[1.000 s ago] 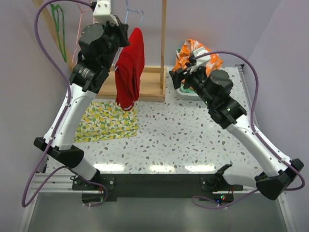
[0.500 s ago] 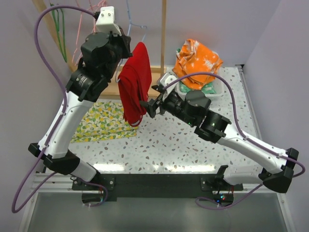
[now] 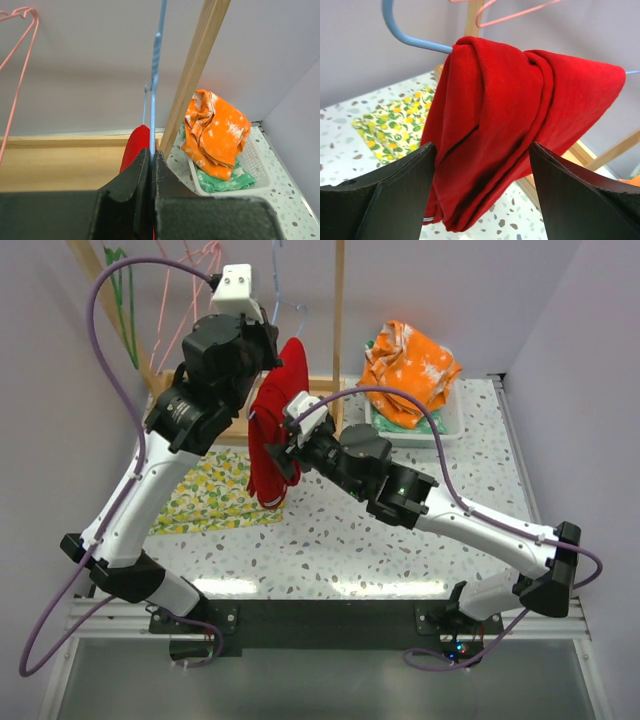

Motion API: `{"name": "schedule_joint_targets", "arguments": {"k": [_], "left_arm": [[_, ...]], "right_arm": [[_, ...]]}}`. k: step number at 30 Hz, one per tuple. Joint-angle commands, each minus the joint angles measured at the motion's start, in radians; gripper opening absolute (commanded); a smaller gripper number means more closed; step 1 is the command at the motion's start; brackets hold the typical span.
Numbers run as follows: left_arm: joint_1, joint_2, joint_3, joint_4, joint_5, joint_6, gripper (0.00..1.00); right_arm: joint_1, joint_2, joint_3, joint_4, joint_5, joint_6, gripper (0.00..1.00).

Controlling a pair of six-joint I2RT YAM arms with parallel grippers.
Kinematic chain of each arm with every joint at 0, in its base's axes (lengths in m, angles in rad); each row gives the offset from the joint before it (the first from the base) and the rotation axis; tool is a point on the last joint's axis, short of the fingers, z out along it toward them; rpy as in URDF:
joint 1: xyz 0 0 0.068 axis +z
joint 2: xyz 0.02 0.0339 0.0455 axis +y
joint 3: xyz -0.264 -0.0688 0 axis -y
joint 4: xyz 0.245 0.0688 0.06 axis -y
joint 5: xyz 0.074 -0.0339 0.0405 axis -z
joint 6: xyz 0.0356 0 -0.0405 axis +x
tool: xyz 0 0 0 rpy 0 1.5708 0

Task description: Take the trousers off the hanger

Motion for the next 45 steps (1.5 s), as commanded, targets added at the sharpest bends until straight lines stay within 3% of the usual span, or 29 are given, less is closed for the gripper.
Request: {"name": "schedule_joint_targets", "arguments": {"k": [1, 7, 14, 20, 30, 31, 33, 34, 35, 36, 45], "left_arm": [[-0.009, -0.064, 0.004, 0.156, -0.026, -0.009, 0.0], [-0.011, -0.087, -0.001, 0.158, -0.047, 0.012, 0.0], [-0.009, -0.114, 0.001, 0.138, -0.067, 0.032, 0.0], [-0.009, -0.136, -0.013, 0.118, -0.059, 0.02, 0.0], [-0.009, -0.164, -0.019, 0.107, -0.053, 0.006, 0.0], [-0.009, -0.167, -0.019, 0.107, -0.055, 0.006, 0.0], [-0.009, -0.168, -0.019, 0.104, -0.059, 0.008, 0.0], [-0.009, -0.17, -0.021, 0.104, -0.061, 0.008, 0.0], [-0.009, -0.171, -0.022, 0.103, -0.065, 0.006, 0.0], [-0.009, -0.171, -0.027, 0.103, -0.069, 0.009, 0.0], [-0.009, -0.168, -0.064, 0.089, -0.101, 0.017, 0.0]], "right_arm": [[0.0, 0.035, 0.057, 0.058, 0.095, -0.039, 0.78], [-0.008, 0.055, 0.068, 0.084, 0.158, -0.055, 0.76], [-0.023, 0.044, 0.08, 0.086, 0.168, -0.079, 0.61], [-0.028, 0.061, 0.084, 0.095, 0.168, -0.089, 0.61], [-0.089, 0.149, 0.082, 0.198, 0.018, -0.018, 0.52], [-0.1, 0.159, 0.088, 0.196, -0.012, 0.017, 0.5], [-0.124, 0.185, 0.111, 0.178, -0.089, 0.048, 0.36], [-0.127, 0.192, 0.117, 0.175, -0.109, 0.06, 0.26], [-0.131, 0.202, 0.126, 0.167, -0.121, 0.063, 0.05], [-0.131, 0.205, 0.128, 0.163, -0.146, 0.063, 0.0], [-0.127, 0.123, 0.08, 0.235, -0.086, 0.048, 0.0]]}}
